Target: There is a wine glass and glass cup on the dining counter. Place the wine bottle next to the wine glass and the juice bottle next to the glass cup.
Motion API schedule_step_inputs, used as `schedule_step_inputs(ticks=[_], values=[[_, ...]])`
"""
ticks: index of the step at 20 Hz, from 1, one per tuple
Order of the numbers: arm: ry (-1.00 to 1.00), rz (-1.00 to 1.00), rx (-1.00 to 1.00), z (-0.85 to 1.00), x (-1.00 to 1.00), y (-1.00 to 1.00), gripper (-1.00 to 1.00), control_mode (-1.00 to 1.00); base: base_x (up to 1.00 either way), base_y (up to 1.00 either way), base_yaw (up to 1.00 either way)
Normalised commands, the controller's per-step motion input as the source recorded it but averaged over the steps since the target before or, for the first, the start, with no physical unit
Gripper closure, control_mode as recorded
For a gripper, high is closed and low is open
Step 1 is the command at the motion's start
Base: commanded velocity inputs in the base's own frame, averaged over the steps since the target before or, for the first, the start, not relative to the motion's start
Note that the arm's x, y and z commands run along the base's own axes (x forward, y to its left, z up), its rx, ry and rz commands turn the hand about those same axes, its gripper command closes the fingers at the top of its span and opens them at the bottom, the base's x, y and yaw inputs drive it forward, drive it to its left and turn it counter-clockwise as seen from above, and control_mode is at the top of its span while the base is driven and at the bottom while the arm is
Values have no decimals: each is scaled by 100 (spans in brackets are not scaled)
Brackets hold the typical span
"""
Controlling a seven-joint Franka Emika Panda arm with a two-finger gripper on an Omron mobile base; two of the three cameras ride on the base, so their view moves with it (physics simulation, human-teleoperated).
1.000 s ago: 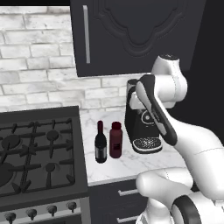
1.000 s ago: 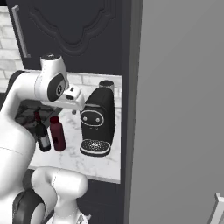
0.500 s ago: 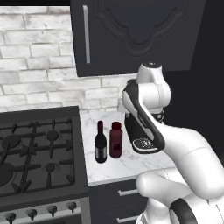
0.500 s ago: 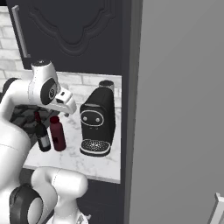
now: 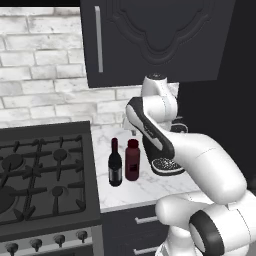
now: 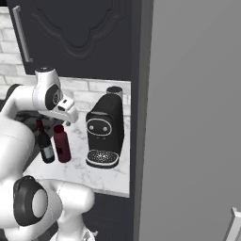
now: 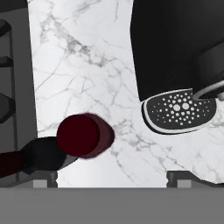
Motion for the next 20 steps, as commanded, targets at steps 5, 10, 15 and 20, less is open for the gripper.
schedule_step_inputs(ticks=[5, 10, 15, 20], values=[[3, 0, 1, -19, 23, 26, -100, -100, 0, 0, 0], [1, 0, 0, -24, 18, 17, -100, -100, 0, 0, 0], [0, 0, 0, -24, 26, 9, -100, -100, 0, 0, 0], [4, 0, 0, -14, 2, 1, -100, -100, 0, 0, 0]])
